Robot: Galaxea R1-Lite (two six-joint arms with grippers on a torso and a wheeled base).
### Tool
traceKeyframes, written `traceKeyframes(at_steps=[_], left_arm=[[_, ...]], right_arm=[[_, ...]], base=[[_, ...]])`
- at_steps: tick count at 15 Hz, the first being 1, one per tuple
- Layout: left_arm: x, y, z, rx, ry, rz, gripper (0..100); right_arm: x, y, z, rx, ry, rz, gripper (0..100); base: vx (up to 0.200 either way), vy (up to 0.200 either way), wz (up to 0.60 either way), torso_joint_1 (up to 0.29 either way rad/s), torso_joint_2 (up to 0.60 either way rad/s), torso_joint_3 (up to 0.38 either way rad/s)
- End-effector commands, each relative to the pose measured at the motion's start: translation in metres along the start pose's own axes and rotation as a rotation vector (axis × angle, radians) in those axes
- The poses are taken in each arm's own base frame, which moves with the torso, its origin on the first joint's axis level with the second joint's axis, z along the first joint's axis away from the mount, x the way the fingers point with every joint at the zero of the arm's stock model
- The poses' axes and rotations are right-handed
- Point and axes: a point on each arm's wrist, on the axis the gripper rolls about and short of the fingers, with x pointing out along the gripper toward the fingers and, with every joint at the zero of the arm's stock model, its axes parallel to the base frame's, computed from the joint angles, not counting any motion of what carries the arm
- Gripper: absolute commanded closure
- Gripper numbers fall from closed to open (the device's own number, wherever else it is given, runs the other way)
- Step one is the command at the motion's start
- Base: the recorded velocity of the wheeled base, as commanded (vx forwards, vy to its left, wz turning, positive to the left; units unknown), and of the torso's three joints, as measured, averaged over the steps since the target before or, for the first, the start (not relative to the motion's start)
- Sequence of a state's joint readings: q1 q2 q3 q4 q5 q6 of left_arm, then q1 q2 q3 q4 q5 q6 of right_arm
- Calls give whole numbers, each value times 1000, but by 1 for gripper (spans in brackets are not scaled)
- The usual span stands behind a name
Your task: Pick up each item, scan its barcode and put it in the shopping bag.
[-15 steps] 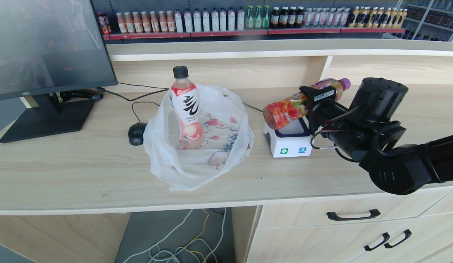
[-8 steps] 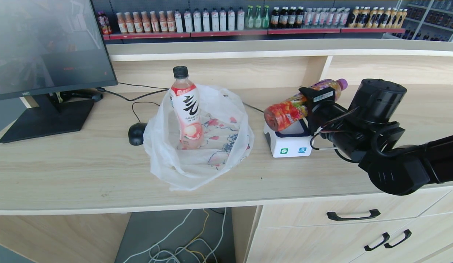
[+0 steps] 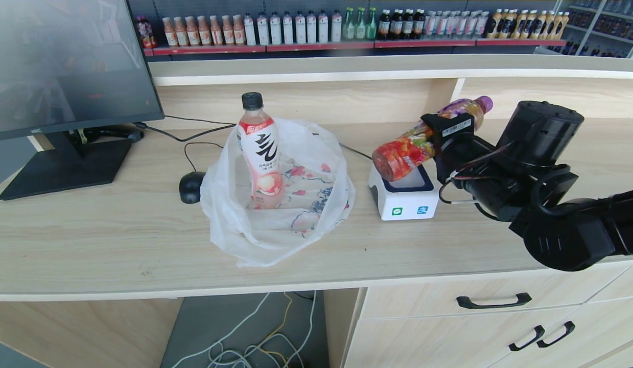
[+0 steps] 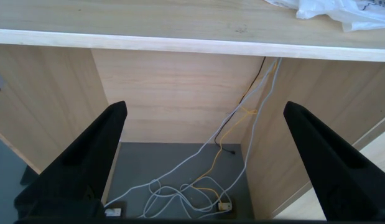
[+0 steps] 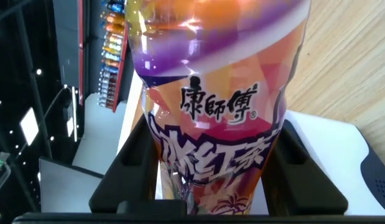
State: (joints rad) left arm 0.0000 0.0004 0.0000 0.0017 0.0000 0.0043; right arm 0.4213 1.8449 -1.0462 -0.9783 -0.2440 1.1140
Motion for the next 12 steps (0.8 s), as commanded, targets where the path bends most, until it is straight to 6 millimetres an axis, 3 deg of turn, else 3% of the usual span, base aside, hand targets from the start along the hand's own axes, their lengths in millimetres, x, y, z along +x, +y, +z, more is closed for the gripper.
traceKeyframes(at_steps=[1, 7, 10, 12], left_arm=[[0, 0, 0, 0, 1, 0, 0], [0, 0, 0, 2, 1, 0, 0], [0, 0, 0, 0, 1, 0, 0], [0, 0, 0, 0, 1, 0, 0]], right_arm=[[-11, 22, 9, -15, -13, 60, 100], [-34, 53, 15, -180, -32, 138, 100], [-52, 57, 20, -355, -69, 133, 100], [-75, 64, 18, -469, -83, 133, 100]], base=[[0, 0, 0, 0, 0, 0], [0, 0, 0, 0, 0, 0], [0, 0, 0, 0, 0, 0], [0, 0, 0, 0, 0, 0]])
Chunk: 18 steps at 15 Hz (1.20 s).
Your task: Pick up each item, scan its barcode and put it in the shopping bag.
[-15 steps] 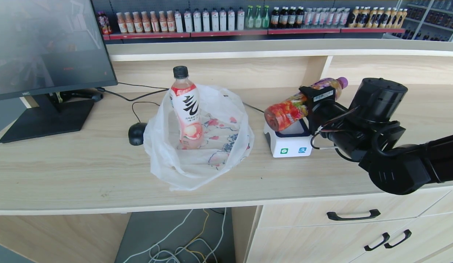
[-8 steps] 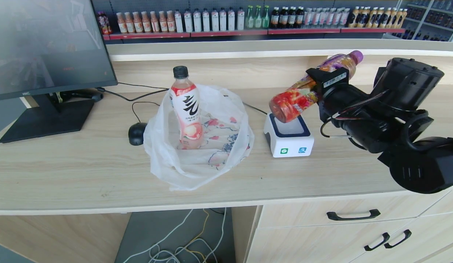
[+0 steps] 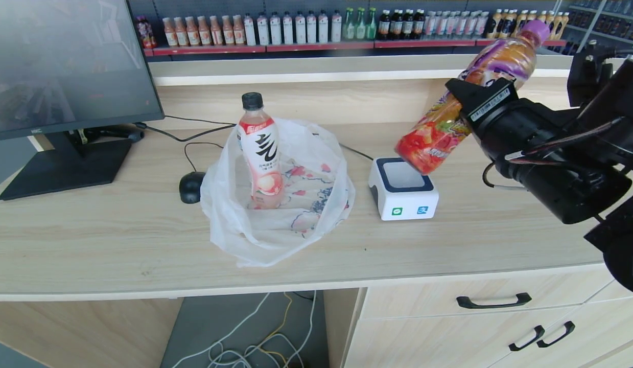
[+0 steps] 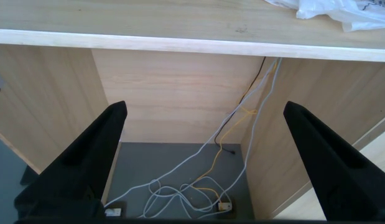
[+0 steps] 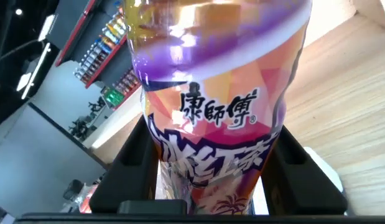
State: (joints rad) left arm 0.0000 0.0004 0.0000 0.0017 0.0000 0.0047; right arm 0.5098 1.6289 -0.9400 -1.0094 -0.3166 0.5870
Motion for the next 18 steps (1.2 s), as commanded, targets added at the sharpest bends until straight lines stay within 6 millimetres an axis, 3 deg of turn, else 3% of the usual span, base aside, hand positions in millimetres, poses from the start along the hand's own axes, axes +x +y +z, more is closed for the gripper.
traceKeyframes(at_steps=[1, 3, 7, 10, 12, 18], left_arm=[[0, 0, 0, 1, 1, 0, 0], [0, 0, 0, 1, -1, 0, 0], [0, 0, 0, 1, -1, 0, 0], [0, 0, 0, 1, 1, 0, 0], [0, 0, 0, 0, -1, 0, 0], [0, 0, 0, 1, 1, 0, 0]], right_arm=[[-25, 10, 6, -51, 5, 27, 100], [-51, 0, 2, -242, 28, 36, 100], [-74, -4, 17, -502, -15, 51, 100], [-75, 4, 13, -656, -49, 187, 100], [-67, 2, -2, -748, -27, 305, 100], [-53, 1, -12, -777, -65, 252, 100]], base=[[0, 0, 0, 0, 0, 0], [0, 0, 0, 0, 0, 0], [0, 0, 0, 0, 0, 0], [0, 0, 0, 0, 0, 0], [0, 0, 0, 0, 0, 0], [0, 0, 0, 0, 0, 0]])
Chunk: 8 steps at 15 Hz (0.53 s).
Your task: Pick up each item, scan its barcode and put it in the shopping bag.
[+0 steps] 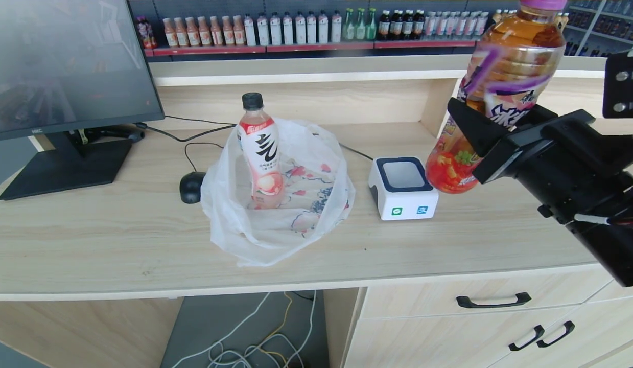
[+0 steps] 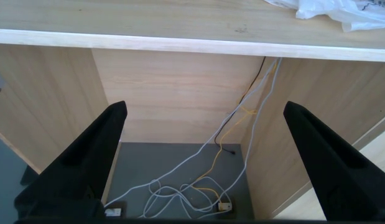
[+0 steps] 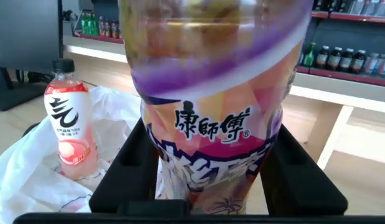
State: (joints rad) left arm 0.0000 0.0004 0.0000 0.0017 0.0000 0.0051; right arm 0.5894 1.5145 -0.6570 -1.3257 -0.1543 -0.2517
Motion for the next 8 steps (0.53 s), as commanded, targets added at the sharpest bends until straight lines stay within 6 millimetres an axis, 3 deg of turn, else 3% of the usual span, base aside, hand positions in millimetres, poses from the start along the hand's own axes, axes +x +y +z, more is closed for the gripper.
traceKeyframes(at_steps=[1, 2, 6, 8], left_arm=[[0, 0, 0, -1, 1, 0, 0], [0, 0, 0, -1, 1, 0, 0], [0, 0, 0, -1, -1, 0, 0], [0, 0, 0, -2, 1, 0, 0]], right_arm=[[2, 4, -14, -1, 39, -5, 100], [3, 1, -20, 0, 45, -25, 100], [1, -2, -14, -2, 45, -59, 100], [-6, 2, -18, 13, 63, -14, 100]], base=[[0, 0, 0, 0, 0, 0], [0, 0, 0, 0, 0, 0], [0, 0, 0, 0, 0, 0], [0, 200, 0, 5, 7, 5]])
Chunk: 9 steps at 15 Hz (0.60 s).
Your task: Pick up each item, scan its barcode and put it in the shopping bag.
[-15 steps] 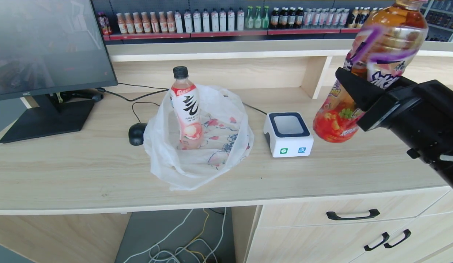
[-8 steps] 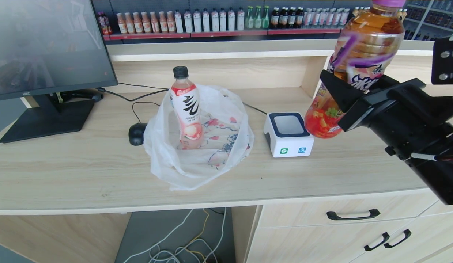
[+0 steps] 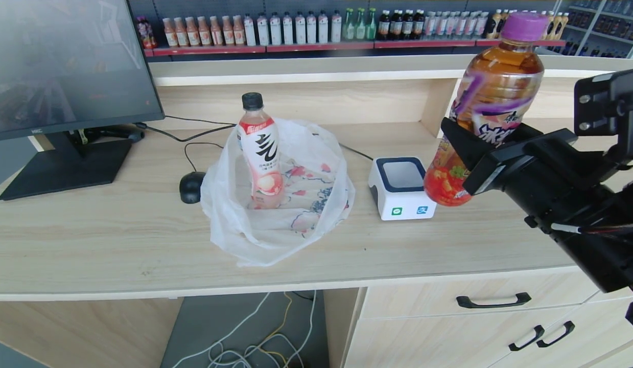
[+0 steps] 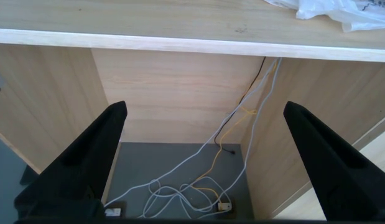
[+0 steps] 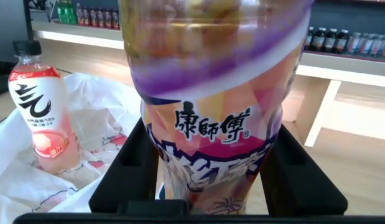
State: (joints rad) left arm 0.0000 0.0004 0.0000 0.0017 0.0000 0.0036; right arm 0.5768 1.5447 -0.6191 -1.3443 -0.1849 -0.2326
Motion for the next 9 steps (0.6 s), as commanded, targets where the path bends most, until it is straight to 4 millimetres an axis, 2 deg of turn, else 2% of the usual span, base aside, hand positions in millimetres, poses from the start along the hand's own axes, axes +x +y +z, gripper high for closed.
traceKeyframes(at_steps=[1, 9], left_arm=[[0, 0, 0, -1, 1, 0, 0], [0, 0, 0, -2, -1, 0, 0]], right_arm=[[-5, 6, 1, 17, -5, 30, 100], [-1, 8, -6, 63, -24, 15, 100]], base=[[0, 200, 0, -2, 2, -2], [0, 200, 0, 1, 1, 4]])
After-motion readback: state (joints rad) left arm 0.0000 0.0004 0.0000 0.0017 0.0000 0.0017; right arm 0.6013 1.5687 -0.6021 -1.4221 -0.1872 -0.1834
